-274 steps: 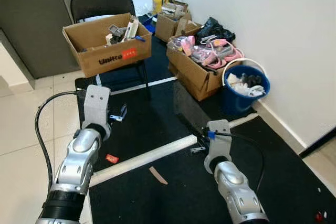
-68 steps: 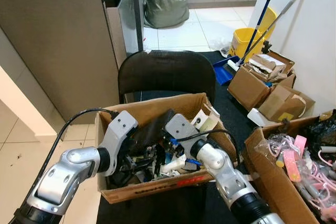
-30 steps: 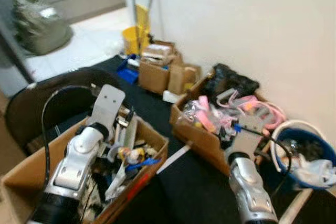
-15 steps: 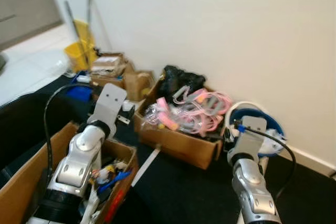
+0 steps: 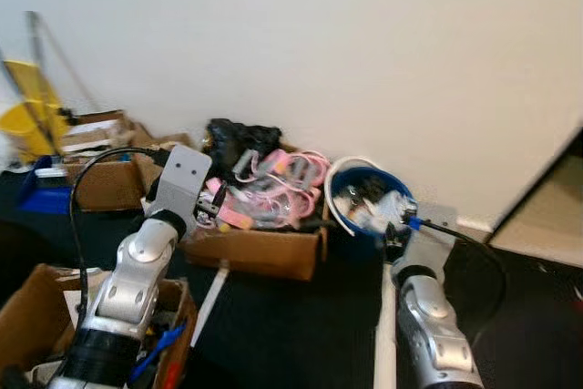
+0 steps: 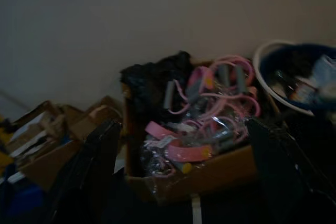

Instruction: Picking trash to rubbish bin

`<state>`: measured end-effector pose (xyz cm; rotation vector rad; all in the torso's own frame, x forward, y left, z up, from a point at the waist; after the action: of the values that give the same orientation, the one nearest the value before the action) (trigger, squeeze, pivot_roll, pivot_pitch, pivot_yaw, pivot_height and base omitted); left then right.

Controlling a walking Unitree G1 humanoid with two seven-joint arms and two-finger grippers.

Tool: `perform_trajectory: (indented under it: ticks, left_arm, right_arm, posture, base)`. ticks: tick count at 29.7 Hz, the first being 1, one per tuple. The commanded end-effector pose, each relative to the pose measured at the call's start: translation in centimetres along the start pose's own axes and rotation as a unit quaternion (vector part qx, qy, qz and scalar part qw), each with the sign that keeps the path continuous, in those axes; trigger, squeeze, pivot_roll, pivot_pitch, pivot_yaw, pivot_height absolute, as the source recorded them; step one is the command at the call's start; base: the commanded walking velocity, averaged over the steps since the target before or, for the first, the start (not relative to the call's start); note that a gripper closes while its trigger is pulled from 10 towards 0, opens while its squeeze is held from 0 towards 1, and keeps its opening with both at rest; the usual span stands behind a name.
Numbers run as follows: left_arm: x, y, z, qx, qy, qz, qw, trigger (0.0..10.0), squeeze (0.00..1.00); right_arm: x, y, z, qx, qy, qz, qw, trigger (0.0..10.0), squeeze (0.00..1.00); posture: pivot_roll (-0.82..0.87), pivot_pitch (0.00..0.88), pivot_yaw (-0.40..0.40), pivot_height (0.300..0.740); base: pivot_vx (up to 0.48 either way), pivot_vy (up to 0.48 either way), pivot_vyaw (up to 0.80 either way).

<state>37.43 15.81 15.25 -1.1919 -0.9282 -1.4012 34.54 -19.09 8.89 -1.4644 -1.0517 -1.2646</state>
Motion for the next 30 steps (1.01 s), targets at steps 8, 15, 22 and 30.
perform_trajectory:
  ticks: [8,15,22,30]
  left_arm:
    - [-0.4,0.1,0.5,0.010,-0.004,0.005,1.000,10.0,0.00]
    - [-0.7,0.1,0.8,0.022,-0.004,0.011,1.000,10.0,0.00]
    - [-1.0,0.2,1.5,0.044,-0.012,0.016,0.999,10.0,0.00]
    - [-1.0,-0.1,2.0,0.067,-0.024,0.011,0.997,10.0,0.00]
  right_arm:
    - [-0.5,-0.1,-0.4,-0.005,-0.003,0.010,1.000,10.0,0.00]
    - [-0.8,-0.1,-0.5,-0.003,-0.008,0.015,1.000,10.0,0.00]
    - [-0.4,0.0,-0.3,0.005,-0.015,0.011,1.000,10.0,0.00]
    - [0.3,0.6,0.3,0.029,-0.028,0.006,0.999,10.0,0.00]
  posture:
    - [0.01,0.110,0.078,0.740]
    - [0.01,0.115,0.077,0.740]
    - [0.00,0.108,0.049,0.740]
    - [0.00,0.110,-0.023,0.740]
  base:
    - [0.000,0.000,-0.80]
    - [0.000,0.000,-0.80]
    - [0.000,0.000,-0.80]
    - [0.000,0.000,-0.80]
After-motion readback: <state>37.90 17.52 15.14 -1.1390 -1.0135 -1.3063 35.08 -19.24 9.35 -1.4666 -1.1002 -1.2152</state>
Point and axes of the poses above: a point about 5 cm out from each wrist's last joint towards the gripper, its own y axis pointing out of the wrist towards the gripper, its own x axis along the axis of the wrist's last joint, z = x × y, the point moved 5 cm from there along y, pointing out of the wrist towards the gripper, and after that the axes turned 6 degrees about -y, right-handed, at the moved point
